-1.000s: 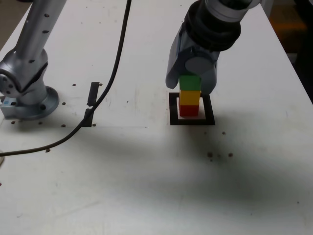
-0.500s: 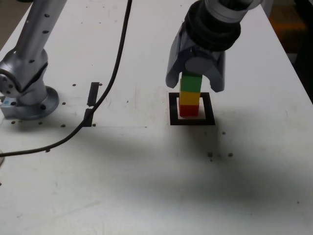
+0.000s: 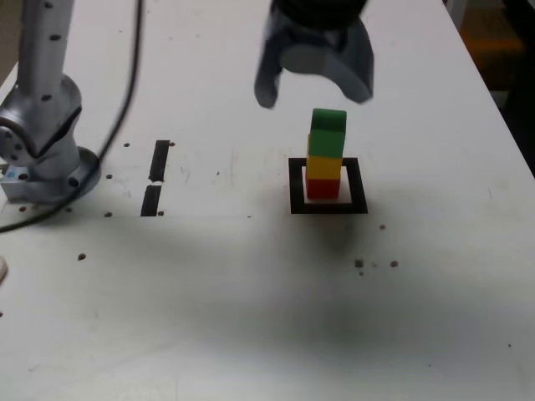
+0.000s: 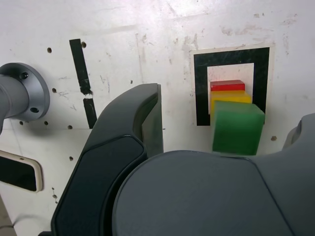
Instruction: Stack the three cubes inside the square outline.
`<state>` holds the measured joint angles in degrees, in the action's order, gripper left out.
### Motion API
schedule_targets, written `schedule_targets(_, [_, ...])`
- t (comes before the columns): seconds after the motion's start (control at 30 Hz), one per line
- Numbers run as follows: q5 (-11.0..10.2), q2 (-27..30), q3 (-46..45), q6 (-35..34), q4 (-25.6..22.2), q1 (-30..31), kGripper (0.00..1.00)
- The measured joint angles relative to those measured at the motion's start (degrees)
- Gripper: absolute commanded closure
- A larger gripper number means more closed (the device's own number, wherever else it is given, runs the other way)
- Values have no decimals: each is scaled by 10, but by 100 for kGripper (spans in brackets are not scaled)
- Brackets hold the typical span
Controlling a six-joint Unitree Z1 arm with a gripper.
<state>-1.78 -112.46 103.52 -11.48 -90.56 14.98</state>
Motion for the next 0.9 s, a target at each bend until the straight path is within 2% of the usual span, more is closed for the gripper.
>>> schedule_targets(0.27, [39, 124, -170, 18, 114, -8, 0])
schedule_targets(0.37, [56, 171, -232, 28, 173, -18, 0])
schedule_targets(0.4, [65, 204, -277, 28, 218, -21, 0])
schedule_targets(0.5, [81, 251, -341, 28, 232, -21, 0])
schedule_targets(0.6, [87, 329, -444, 30, 242, -21, 0])
schedule_targets(0.8, [107, 421, -567, 30, 327, -21, 0])
schedule_targets(0.9, [110, 415, -640, 32, 340, -21, 0])
